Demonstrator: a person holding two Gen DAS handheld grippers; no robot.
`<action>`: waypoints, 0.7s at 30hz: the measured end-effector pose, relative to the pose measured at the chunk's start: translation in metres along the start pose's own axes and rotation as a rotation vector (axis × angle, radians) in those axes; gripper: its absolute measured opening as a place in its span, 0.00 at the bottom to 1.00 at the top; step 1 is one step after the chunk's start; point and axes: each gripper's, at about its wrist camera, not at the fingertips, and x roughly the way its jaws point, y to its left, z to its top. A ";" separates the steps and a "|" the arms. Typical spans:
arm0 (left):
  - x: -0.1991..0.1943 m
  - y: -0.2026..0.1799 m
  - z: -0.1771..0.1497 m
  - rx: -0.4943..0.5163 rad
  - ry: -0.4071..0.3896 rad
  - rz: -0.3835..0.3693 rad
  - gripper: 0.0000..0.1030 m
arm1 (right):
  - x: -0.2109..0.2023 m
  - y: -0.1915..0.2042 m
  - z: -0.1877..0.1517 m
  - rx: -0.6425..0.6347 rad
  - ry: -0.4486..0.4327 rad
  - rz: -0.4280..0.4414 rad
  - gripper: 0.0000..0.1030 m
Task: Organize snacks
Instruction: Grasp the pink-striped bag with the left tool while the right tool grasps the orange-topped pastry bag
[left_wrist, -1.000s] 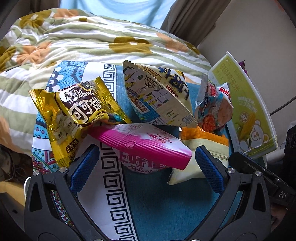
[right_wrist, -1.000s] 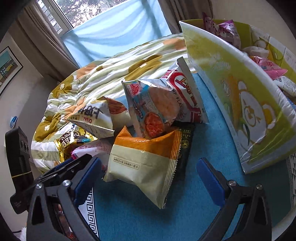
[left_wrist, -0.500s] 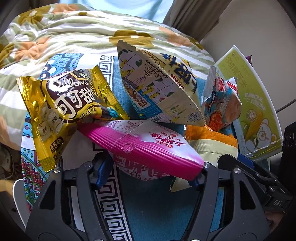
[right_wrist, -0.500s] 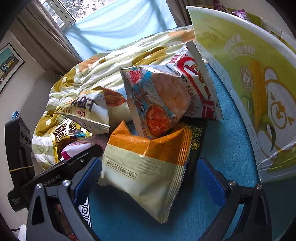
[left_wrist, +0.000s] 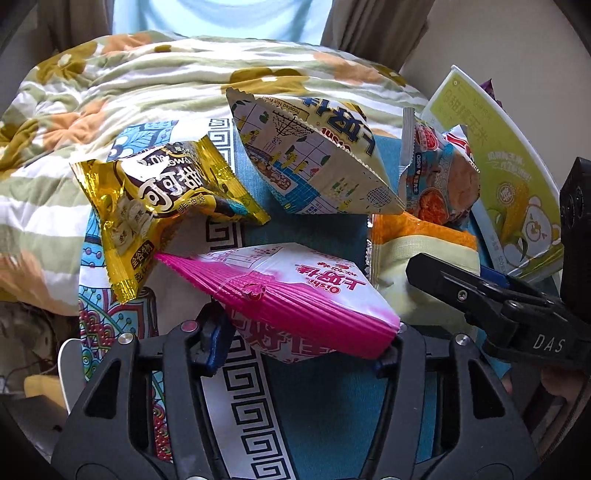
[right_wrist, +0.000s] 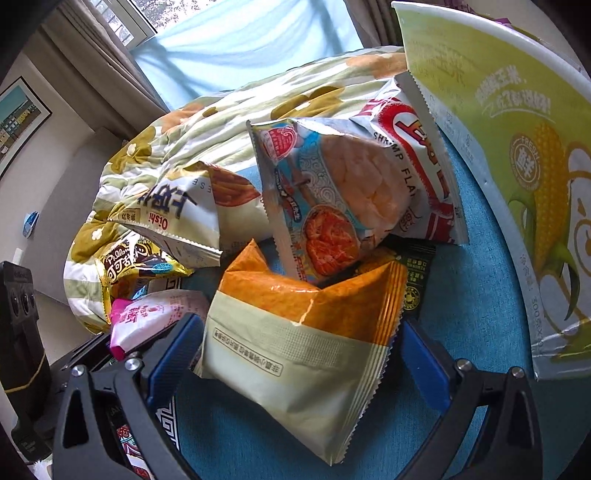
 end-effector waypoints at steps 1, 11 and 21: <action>-0.001 0.000 -0.001 0.004 0.000 0.003 0.51 | 0.002 0.001 0.000 -0.003 0.004 -0.002 0.99; -0.012 0.000 -0.008 0.031 -0.011 0.042 0.50 | 0.014 0.020 0.003 -0.082 -0.002 -0.058 0.97; -0.030 0.005 -0.012 0.031 -0.017 0.053 0.50 | 0.005 0.019 -0.006 -0.114 0.012 -0.056 0.73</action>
